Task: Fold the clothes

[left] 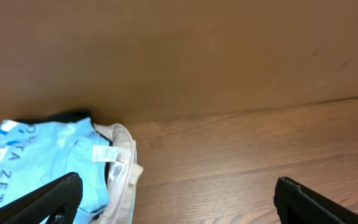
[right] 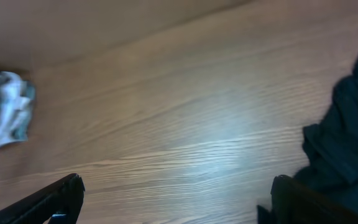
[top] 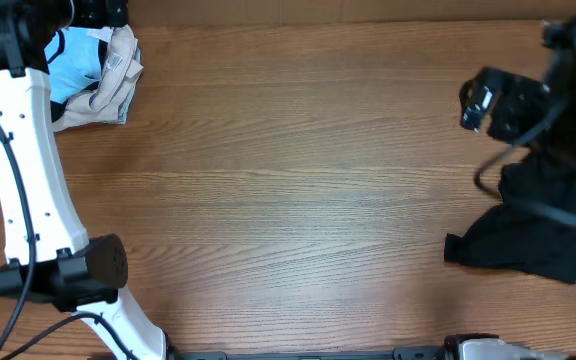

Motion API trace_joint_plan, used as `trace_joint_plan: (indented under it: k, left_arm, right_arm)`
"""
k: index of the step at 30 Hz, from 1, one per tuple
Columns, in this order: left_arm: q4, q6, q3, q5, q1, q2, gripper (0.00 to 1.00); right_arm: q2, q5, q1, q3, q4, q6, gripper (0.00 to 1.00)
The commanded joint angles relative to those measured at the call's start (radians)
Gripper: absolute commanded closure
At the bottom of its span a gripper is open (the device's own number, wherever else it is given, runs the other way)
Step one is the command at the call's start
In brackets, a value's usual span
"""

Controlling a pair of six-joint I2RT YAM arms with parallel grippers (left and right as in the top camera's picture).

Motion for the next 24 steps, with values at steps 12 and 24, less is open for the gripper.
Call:
trace_joint_plan:
  k: [12, 24]
  left_arm:
    - [0.001, -0.017, -0.002, 0.011, -0.007, 0.007, 0.0]
    - [0.001, -0.017, -0.002, 0.011, -0.007, 0.007, 0.0]
  right_arm:
    - [-0.006, -0.005, -0.003, 0.01, -0.045, -0.007, 0.0]
    - [-0.257, 0.073, -0.003, -0.533, 0.542, -0.014, 0.0]
